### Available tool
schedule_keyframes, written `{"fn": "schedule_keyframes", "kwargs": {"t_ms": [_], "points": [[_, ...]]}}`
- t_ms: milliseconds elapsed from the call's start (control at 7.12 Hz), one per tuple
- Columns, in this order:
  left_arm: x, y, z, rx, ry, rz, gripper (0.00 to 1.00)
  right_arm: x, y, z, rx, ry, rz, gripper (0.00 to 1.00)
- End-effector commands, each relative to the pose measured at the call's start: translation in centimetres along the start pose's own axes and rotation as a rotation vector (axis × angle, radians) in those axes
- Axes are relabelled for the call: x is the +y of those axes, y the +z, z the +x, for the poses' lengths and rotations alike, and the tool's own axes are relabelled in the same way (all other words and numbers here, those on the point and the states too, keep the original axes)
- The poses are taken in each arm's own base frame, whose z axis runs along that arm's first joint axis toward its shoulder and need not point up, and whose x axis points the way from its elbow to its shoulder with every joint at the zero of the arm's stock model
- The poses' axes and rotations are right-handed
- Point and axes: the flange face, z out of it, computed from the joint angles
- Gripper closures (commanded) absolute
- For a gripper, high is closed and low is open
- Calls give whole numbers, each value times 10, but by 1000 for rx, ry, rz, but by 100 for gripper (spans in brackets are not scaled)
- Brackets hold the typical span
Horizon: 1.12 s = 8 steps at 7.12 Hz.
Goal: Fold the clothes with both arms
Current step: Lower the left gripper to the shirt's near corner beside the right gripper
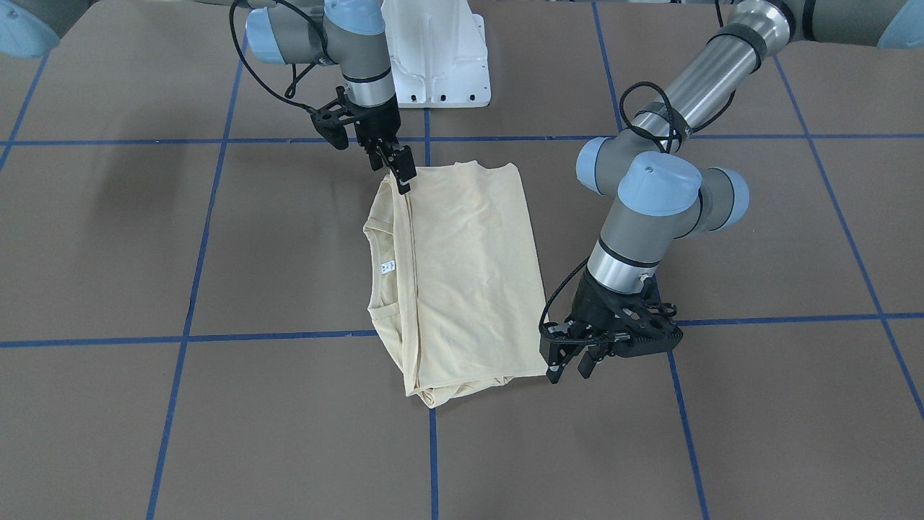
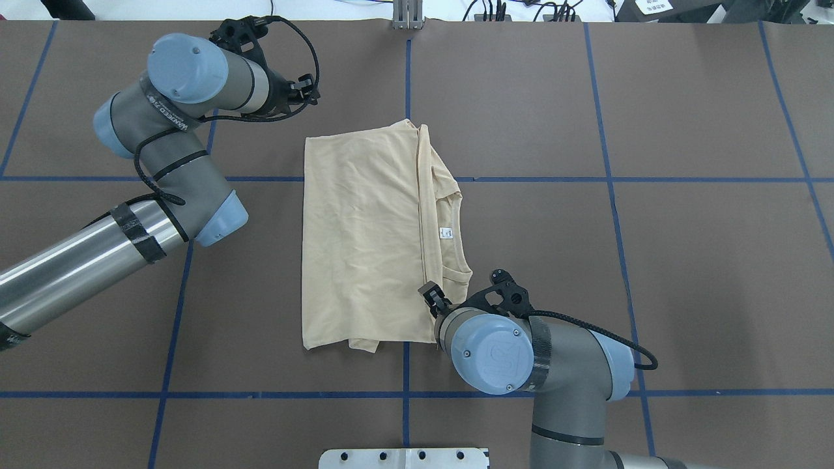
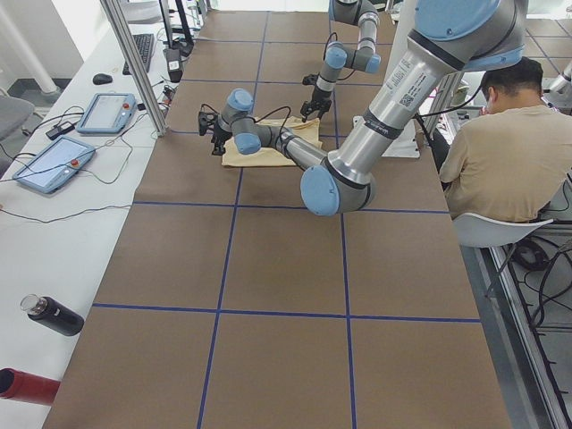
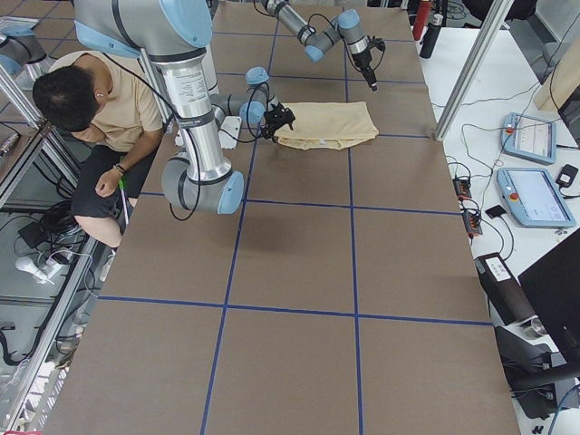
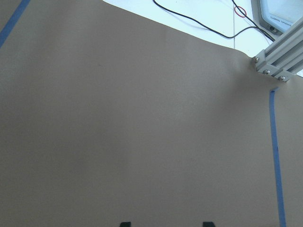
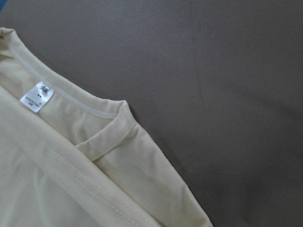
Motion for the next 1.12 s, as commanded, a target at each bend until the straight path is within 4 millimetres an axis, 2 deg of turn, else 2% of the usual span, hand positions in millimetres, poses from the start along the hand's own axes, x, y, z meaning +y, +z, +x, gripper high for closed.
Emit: {"fn": "schedule_keyframes", "kwargs": {"t_ms": [0, 140, 281, 562, 702, 843, 983], "points": [[0, -1, 0, 1, 0, 0, 41, 1, 3, 0, 2, 20, 1, 60], [0, -2, 2, 4, 1, 1, 41, 2, 5, 0, 4, 23, 3, 64], [0, -2, 1, 3, 1, 1, 41, 1, 5, 1, 5, 16, 2, 100], [-1, -3, 0, 5, -1, -1, 41, 4, -6, -2, -2, 5, -23, 100], [2, -29, 1, 49, 6, 10, 41, 3, -26, -5, -13, 10, -54, 100], [23, -68, -16, 102, -2, -15, 41, -3, -39, -6, -17, 16, -71, 100], [47, -100, -44, 132, -87, -107, 41, -8, -38, 0, -13, 16, -67, 100]]}}
